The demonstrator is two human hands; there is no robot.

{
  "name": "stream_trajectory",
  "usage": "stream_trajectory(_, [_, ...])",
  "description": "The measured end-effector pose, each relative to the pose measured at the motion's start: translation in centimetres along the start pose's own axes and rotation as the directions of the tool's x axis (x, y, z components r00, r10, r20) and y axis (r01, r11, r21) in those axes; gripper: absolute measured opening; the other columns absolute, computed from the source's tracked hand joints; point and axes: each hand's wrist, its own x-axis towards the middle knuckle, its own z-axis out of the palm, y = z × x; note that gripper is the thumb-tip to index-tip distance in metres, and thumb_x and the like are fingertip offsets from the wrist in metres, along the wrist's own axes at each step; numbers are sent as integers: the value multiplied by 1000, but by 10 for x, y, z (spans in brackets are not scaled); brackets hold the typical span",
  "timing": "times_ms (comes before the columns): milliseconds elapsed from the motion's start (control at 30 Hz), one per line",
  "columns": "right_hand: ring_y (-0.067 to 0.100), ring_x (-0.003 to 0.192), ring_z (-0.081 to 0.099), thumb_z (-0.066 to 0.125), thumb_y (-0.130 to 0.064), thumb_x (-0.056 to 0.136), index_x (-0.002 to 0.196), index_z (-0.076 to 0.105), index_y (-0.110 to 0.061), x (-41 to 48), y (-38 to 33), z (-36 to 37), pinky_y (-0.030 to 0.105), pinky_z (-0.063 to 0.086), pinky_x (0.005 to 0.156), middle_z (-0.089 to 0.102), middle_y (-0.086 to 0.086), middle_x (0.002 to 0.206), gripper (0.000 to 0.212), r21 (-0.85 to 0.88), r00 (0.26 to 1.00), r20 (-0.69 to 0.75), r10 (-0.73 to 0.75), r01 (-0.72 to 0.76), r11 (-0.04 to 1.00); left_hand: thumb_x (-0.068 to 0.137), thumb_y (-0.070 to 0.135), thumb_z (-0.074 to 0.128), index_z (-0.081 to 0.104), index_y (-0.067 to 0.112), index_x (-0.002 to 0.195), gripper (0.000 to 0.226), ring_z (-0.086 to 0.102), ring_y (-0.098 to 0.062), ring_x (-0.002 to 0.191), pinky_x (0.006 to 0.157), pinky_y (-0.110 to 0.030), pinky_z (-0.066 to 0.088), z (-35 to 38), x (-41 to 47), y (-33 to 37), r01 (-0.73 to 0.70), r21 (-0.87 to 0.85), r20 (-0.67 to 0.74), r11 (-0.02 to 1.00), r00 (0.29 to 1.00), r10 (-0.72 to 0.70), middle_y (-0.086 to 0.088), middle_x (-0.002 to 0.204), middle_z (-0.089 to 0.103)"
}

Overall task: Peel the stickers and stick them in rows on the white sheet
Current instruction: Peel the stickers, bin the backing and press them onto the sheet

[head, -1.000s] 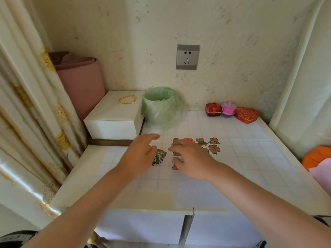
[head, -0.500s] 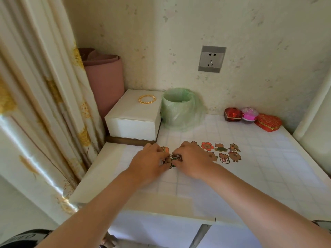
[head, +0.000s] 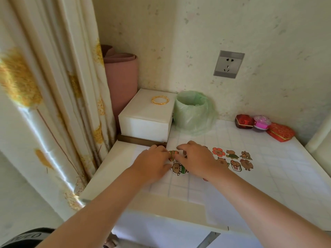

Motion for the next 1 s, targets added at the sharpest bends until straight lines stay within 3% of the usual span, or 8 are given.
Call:
stream_trajectory(67, [23, 91, 59, 56, -60, 90, 104, 70, -25, 2, -3, 4, 37, 51, 80, 52, 3, 99, 40, -19, 999, 35, -3, 4, 1000, 99, 40, 49, 55, 26, 132, 36, 45, -18, 120, 95, -34, 43, -2, 0, -1, 27, -44, -15, 999, 1000, -28, 5, 128, 53])
stream_trajectory(167, [21, 90, 56, 65, -64, 81, 104, 72, -30, 5, -7, 6, 33, 48, 75, 47, 0, 96, 41, -20, 999, 52, 0, 1, 1000, 98, 36, 52, 49, 24, 137, 41, 44, -18, 122, 97, -35, 43, -1, 0, -1, 46, -87, -50, 995, 997, -51, 4, 131, 52])
stream_trajectory(300, [20, 99, 56, 75, -54, 78, 117, 69, -36, 8, -7, 6, 37, 50, 85, 52, -1, 104, 43, 95, 998, 55, 28, -33, 995, 97, 39, 53, 45, 25, 142, 47, 43, -19, 124, 98, -38, 44, 1, 0, 0, 60, -78, -44, 995, 997, -64, 3, 132, 52])
stream_trajectory(433, [12, 94, 58, 82, -33, 75, 114, 65, -36, 8, -9, 4, 35, 49, 87, 60, -8, 107, 42, 290, 998, 55, 36, -50, 956, 96, 40, 54, 59, 30, 123, 29, 49, -18, 108, 89, -37, 46, 1, 2, -3, 107, -237, -55, 965, 991, -124, 7, 113, 61])
stream_trajectory(633, [-3, 59, 52, 74, -18, 83, 115, 60, -34, 8, -14, 4, 20, 43, 62, 64, -15, 86, 38, 448, 1000, -24, 4, 8, 894, 90, 26, 70, 68, 25, 95, 6, 57, -3, 76, 61, -12, 37, -5, 5, -7, 229, -633, -88, 739, 928, -362, 12, 85, 66])
stream_trajectory(800, [1, 78, 64, 72, -25, 90, 98, 75, -24, 10, -16, -5, 21, 47, 72, 73, -11, 88, 9, 592, 995, -50, 83, -38, 805, 86, 12, 70, 68, 16, 81, 6, 61, -12, 66, 67, -26, 49, -20, 3, -4, 244, -822, -36, 514, 880, -474, 3, 73, 69])
stream_trajectory(900, [7, 67, 61, 71, -23, 91, 94, 76, -21, 4, -16, -21, 11, 43, 56, 74, 4, 85, 6, 705, 986, -24, 163, -99, 702, 88, 3, 66, 65, 8, 87, 5, 66, -15, 63, 62, -23, 54, -36, -3, 10, 211, -937, 51, 280, 873, -485, -6, 77, 72])
stream_trajectory(1000, [9, 63, 59, 73, -24, 89, 91, 78, -24, -7, -16, -36, 16, 42, 47, 75, 8, 85, 5, 806, 972, 28, 234, -160, 569, 90, 4, 65, 63, 7, 91, 4, 69, -18, 65, 61, -25, 56, -49, -7, 25, 195, -954, 66, 229, 878, -474, -11, 81, 74])
